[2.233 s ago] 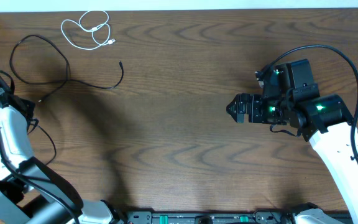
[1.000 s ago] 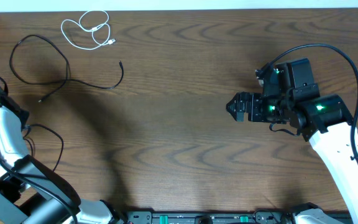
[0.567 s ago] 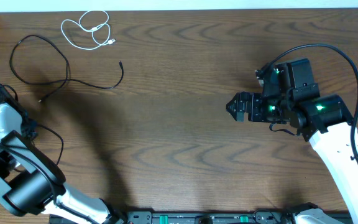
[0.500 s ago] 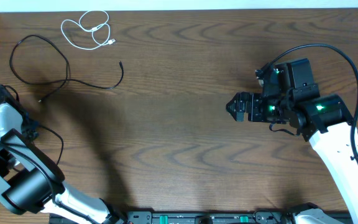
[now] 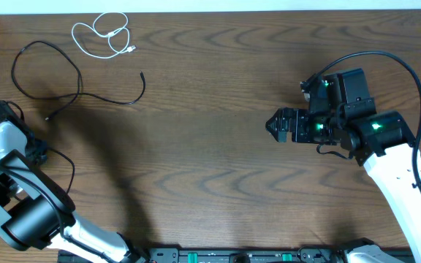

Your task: Untangle cables

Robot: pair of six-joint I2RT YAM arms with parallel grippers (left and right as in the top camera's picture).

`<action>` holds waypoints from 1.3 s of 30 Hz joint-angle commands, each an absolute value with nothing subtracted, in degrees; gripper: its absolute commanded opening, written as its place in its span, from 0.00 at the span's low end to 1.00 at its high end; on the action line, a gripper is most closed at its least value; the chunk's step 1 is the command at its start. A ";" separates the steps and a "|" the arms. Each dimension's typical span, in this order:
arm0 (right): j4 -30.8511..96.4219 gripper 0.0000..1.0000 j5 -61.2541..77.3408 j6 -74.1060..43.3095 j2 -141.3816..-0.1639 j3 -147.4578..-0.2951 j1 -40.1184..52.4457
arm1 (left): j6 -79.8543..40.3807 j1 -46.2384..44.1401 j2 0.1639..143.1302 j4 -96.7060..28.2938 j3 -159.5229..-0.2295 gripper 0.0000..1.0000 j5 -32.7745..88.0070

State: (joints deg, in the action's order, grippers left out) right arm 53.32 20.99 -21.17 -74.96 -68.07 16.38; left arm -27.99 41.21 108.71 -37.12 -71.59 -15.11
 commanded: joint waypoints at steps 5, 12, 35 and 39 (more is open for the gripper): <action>53.39 0.99 20.86 -20.08 -75.02 -67.70 16.64 | -26.83 34.30 97.65 -36.49 -71.92 0.35 1.06; 55.79 0.99 20.84 -20.05 -75.02 -67.70 16.58 | -23.40 9.34 79.83 -34.98 -71.92 0.42 1.08; 63.61 0.99 10.37 -19.20 -53.01 -67.70 16.60 | -17.43 -30.50 49.06 -50.78 -71.42 1.00 -6.70; 68.18 0.99 4.51 -19.20 -45.84 -67.59 16.60 | -18.98 -34.20 41.74 -53.69 -69.43 1.00 -6.72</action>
